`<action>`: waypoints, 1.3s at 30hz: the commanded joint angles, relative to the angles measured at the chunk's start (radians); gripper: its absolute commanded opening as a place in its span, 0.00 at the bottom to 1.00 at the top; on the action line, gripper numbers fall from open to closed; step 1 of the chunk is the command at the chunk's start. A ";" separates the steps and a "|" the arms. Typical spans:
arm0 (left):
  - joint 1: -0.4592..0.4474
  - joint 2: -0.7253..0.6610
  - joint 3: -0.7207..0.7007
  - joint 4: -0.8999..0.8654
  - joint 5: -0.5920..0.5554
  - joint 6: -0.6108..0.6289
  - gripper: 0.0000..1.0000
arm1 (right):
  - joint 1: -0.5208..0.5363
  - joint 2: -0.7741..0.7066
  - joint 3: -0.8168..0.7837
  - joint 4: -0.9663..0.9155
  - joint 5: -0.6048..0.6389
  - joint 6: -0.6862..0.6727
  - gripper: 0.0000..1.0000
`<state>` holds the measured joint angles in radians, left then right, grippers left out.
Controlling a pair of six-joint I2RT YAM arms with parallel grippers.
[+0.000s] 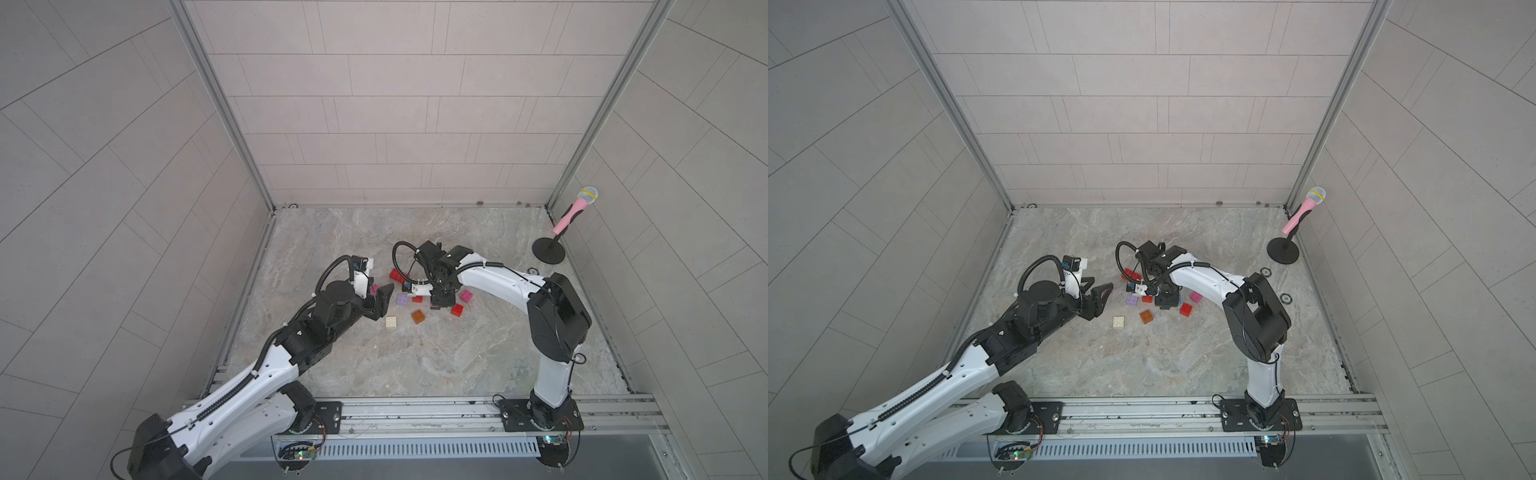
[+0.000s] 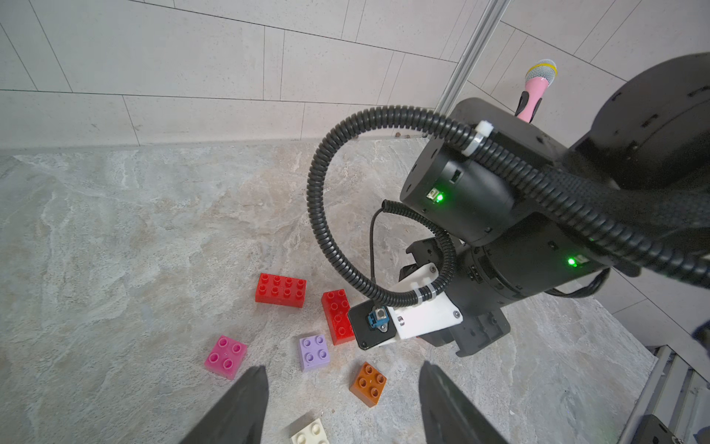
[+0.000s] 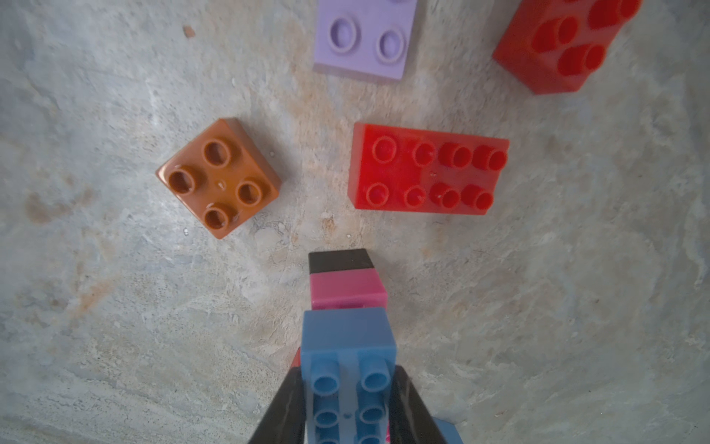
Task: Assemble the letter p with lego
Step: Assemble the lego brick with the lego brick.
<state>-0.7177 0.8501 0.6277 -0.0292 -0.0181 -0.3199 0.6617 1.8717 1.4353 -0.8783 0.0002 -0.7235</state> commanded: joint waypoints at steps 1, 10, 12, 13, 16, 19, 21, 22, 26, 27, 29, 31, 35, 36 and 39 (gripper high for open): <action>0.004 -0.003 -0.013 0.029 0.005 0.021 0.69 | 0.006 0.038 0.010 -0.020 0.016 0.010 0.10; 0.003 -0.001 -0.013 0.031 0.010 0.021 0.69 | 0.006 0.041 0.019 -0.025 -0.004 0.012 0.10; 0.003 0.001 -0.013 0.034 0.013 0.018 0.69 | 0.006 0.044 0.018 -0.031 -0.008 0.009 0.10; 0.003 0.003 -0.013 0.034 0.014 0.019 0.69 | 0.006 0.047 0.019 -0.035 -0.011 0.007 0.10; 0.005 0.004 -0.013 0.036 0.018 0.019 0.69 | 0.006 0.063 0.020 -0.048 -0.018 0.006 0.10; 0.003 0.009 -0.013 0.037 0.024 0.018 0.69 | 0.006 0.083 0.020 -0.054 -0.020 0.006 0.10; 0.004 0.011 -0.013 0.039 0.028 0.018 0.69 | 0.006 0.107 0.020 -0.058 -0.020 0.006 0.09; 0.003 0.011 -0.014 0.039 0.030 0.017 0.69 | 0.006 0.116 0.020 -0.060 -0.019 0.004 0.09; 0.004 0.012 -0.013 0.040 0.035 0.015 0.69 | 0.006 0.164 0.025 -0.070 -0.007 0.007 0.09; 0.004 0.012 -0.013 0.038 0.035 0.016 0.69 | 0.006 0.172 0.027 -0.070 -0.003 0.009 0.09; 0.004 0.013 -0.013 0.038 0.035 0.016 0.69 | 0.006 0.179 0.029 -0.071 -0.004 0.013 0.10; 0.003 0.014 -0.013 0.037 0.035 0.016 0.69 | 0.006 0.175 0.036 -0.076 -0.006 0.020 0.10; 0.003 0.018 -0.011 0.036 0.034 0.015 0.69 | 0.002 0.146 0.074 -0.082 -0.018 0.058 0.15; 0.003 0.020 -0.011 0.035 0.033 0.016 0.69 | -0.002 0.138 0.091 -0.084 -0.017 0.076 0.19; 0.004 0.023 -0.008 0.035 0.035 0.017 0.69 | -0.013 0.119 0.143 -0.101 -0.019 0.126 0.35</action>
<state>-0.7177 0.8703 0.6277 -0.0120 0.0132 -0.3199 0.6563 1.9633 1.5536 -0.9695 0.0002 -0.6575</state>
